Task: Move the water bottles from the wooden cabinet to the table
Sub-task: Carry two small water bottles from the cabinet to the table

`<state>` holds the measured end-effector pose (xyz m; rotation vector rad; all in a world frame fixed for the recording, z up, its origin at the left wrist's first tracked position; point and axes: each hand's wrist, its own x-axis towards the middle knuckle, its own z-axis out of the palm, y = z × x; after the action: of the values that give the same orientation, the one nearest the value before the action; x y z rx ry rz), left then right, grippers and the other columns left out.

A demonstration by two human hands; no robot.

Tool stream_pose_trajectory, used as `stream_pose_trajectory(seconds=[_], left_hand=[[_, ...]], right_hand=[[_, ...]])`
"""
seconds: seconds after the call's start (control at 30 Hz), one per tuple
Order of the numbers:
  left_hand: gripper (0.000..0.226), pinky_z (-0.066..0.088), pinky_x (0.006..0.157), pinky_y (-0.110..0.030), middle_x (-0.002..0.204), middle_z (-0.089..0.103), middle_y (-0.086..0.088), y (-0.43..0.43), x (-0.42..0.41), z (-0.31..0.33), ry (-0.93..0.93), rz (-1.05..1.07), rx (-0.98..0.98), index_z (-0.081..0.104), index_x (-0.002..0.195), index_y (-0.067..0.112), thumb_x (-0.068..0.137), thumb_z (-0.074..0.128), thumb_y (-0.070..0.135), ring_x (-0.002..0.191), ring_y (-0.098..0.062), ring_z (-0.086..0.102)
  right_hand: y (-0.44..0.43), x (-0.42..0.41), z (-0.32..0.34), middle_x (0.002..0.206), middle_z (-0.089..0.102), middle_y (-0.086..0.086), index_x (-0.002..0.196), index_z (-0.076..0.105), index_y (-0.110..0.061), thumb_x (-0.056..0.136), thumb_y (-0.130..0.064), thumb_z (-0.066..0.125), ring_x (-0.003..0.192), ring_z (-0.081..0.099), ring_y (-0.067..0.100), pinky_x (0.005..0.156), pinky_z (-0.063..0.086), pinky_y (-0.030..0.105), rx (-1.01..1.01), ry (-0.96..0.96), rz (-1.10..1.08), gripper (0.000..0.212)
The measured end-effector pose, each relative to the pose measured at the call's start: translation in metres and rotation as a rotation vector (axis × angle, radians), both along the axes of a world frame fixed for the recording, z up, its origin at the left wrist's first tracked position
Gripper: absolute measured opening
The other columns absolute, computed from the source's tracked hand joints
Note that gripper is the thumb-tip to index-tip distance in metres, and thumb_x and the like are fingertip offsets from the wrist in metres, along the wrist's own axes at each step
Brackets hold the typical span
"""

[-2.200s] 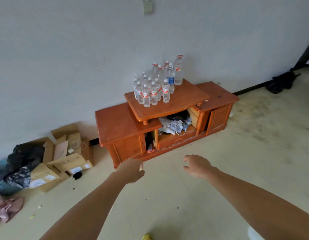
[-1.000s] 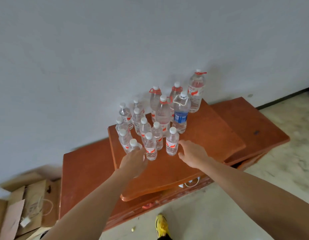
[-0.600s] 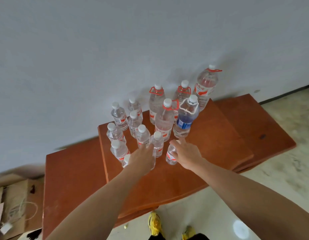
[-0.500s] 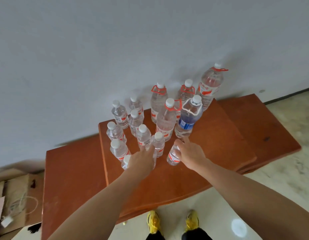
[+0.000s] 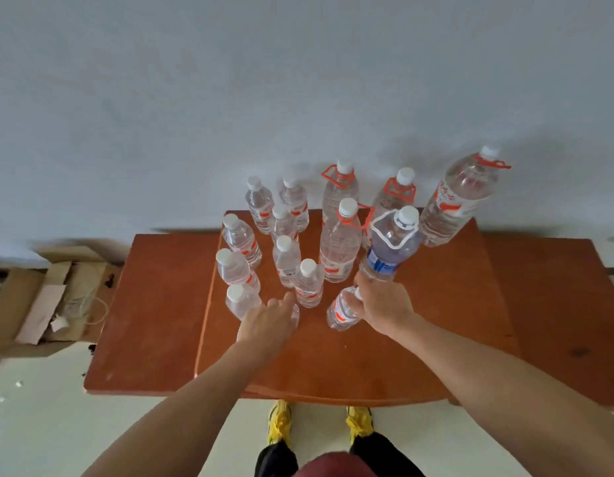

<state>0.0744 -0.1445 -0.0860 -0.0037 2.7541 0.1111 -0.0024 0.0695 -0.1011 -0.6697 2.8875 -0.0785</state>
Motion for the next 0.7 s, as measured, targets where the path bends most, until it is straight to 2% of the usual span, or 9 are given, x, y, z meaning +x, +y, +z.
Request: stream_pose_trajectory(seconds=[0.13, 0.27, 0.37, 0.5, 0.6, 0.7], left_hand=[[0.040, 0.055, 0.079, -0.034, 0.124, 0.064, -0.003, -0.003, 0.030, 0.007, 0.016, 0.173, 0.025, 0.035, 0.135, 0.019, 0.100, 0.047, 0.034, 0.100, -0.024, 0.068], [0.031, 0.050, 0.070, -0.033, 0.106, 0.069, -0.003, -0.013, 0.078, 0.027, 0.023, 0.331, 0.057, 0.035, 0.122, 0.023, 0.099, 0.043, 0.041, 0.089, -0.024, 0.068], [0.029, 0.051, 0.071, -0.036, 0.099, 0.069, -0.004, -0.026, 0.127, 0.037, 0.000, 0.468, 0.072, 0.039, 0.112, 0.022, 0.096, 0.045, 0.045, 0.084, -0.026, 0.066], [0.031, 0.044, 0.072, -0.036, 0.100, 0.068, -0.008, -0.042, 0.226, 0.049, 0.021, 0.689, 0.102, 0.042, 0.114, 0.018, 0.095, 0.048, 0.042, 0.087, -0.029, 0.063], [0.032, 0.040, 0.075, -0.035, 0.103, 0.066, -0.010, -0.053, 0.315, 0.058, 0.050, 0.856, 0.068, 0.042, 0.116, 0.017, 0.094, 0.047, 0.040, 0.081, -0.031, 0.054], [0.034, 0.040, 0.072, -0.035, 0.104, 0.066, -0.010, -0.067, 0.403, 0.058, 0.064, 1.033, 0.073, 0.042, 0.118, 0.019, 0.093, 0.047, 0.041, 0.086, -0.032, 0.059]], right_hand=[[0.006, -0.008, 0.004, 0.079, 0.066, 0.000, 0.121, 0.043, -0.014, 0.097, -0.056, 0.038, 0.064, 0.064, 0.020, 0.051, 0.049, 0.031, 0.022, -0.005, 0.182, 0.049], [-0.011, 0.008, 0.012, 0.071, 0.062, -0.003, 0.116, 0.047, -0.015, 0.098, -0.053, 0.034, 0.061, 0.063, 0.020, 0.050, 0.047, 0.029, 0.005, -0.013, 0.450, 0.044], [-0.037, 0.028, 0.018, 0.081, 0.066, -0.001, 0.109, 0.051, -0.017, 0.098, -0.054, 0.033, 0.068, 0.065, 0.021, 0.056, 0.049, 0.029, -0.016, -0.021, 0.612, 0.042], [-0.095, 0.082, 0.028, 0.086, 0.071, 0.003, 0.110, 0.051, -0.017, 0.096, -0.052, 0.034, 0.077, 0.069, 0.025, 0.061, 0.045, 0.030, 0.000, 0.004, 0.841, 0.041], [-0.145, 0.141, 0.035, 0.086, 0.072, 0.006, 0.107, 0.049, -0.016, 0.096, -0.050, 0.035, 0.078, 0.069, 0.030, 0.062, 0.046, 0.033, 0.019, -0.005, 0.979, 0.039], [-0.192, 0.206, 0.044, 0.085, 0.072, 0.007, 0.104, 0.050, -0.014, 0.097, -0.048, 0.036, 0.079, 0.070, 0.031, 0.060, 0.044, 0.032, 0.014, 0.037, 1.106, 0.037]])
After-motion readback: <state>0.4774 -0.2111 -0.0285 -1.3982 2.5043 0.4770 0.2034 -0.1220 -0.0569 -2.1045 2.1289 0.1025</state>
